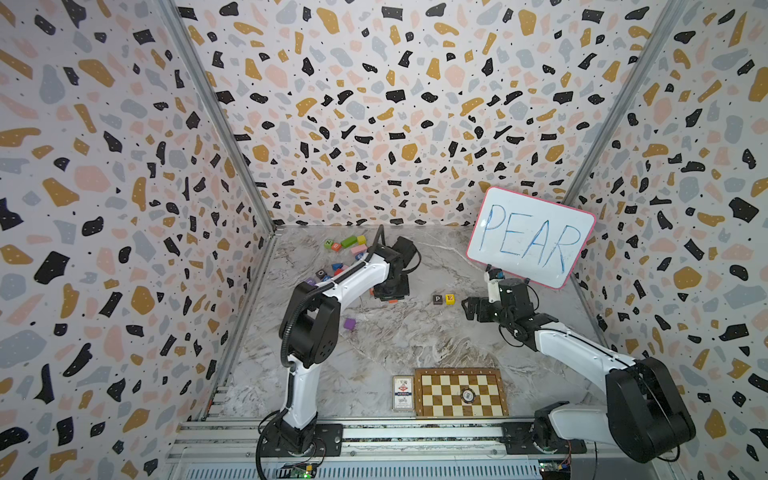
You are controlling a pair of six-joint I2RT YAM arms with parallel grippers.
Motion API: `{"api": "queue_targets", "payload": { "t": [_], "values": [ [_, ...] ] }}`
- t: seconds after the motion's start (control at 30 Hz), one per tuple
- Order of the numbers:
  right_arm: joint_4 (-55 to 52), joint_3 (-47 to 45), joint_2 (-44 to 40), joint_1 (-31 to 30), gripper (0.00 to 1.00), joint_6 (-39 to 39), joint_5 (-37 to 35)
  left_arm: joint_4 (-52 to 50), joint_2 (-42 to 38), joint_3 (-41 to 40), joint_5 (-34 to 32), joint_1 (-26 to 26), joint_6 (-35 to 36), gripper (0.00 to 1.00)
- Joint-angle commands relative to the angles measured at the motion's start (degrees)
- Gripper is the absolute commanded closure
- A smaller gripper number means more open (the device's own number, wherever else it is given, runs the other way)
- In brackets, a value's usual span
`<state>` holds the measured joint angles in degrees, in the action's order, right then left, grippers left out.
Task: Spell the uppercase word “pear” with letter blocks
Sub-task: Pick up the letter block from the center of the board, then place the letter block at the center of the board.
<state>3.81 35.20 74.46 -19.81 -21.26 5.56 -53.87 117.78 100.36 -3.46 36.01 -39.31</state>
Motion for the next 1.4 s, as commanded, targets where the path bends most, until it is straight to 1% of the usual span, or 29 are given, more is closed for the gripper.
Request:
{"api": "queue_targets", "payload": {
  "t": [0.0, 0.07, 0.13, 0.2, 0.33, 0.43, 0.73, 0.83, 1.13, 1.37],
  "values": [
    [-1.17, -1.22, -2.25, 1.61, 0.01, -3.04, -0.64, -3.81, 3.40, 7.25, 0.92, 3.55, -1.70, 0.78],
    [-1.21, -1.96, -2.13, 3.28, 0.01, -4.26, -0.99, -3.95, 5.61, 11.06, 1.70, 5.63, -2.21, 0.78],
    [-1.34, -2.41, -1.57, 4.76, 0.02, -5.64, -1.43, -1.94, 7.95, 13.80, 3.23, 7.97, -2.30, 0.79],
    [-1.63, -2.76, -1.07, 5.80, 0.03, -6.25, -1.41, -2.47, 11.62, 18.98, 4.28, 9.69, -2.54, 0.80],
    [-1.61, -4.11, -1.83, 6.83, 0.03, -7.00, -1.94, -5.72, 19.27, 31.00, 5.49, 11.86, -3.00, 0.83],
    [-1.21, -5.12, -3.11, 7.71, 0.03, -7.39, -2.05, -4.69, 22.50, 36.04, 7.18, 12.78, -4.05, 0.84],
    [-0.57, -6.41, -4.43, 8.83, 0.03, -8.76, -1.55, 5.85, 25.07, 36.29, 10.63, 13.89, -7.64, 0.89],
    [-0.57, -6.79, -4.91, 9.17, 0.03, -8.89, -1.52, 7.54, 26.07, 36.84, 9.57, 14.30, -6.99, 0.89],
    [-0.17, -8.29, -8.16, 9.92, 0.03, -8.89, -1.70, 9.63, 29.85, 38.54, 8.71, 14.53, -7.26, 0.90],
    [0.14, -8.53, -7.34, 10.00, 0.03, -8.98, -1.28, 9.36, 31.83, 40.88, 6.37, 14.92, -5.45, 0.87]
  ]
}}
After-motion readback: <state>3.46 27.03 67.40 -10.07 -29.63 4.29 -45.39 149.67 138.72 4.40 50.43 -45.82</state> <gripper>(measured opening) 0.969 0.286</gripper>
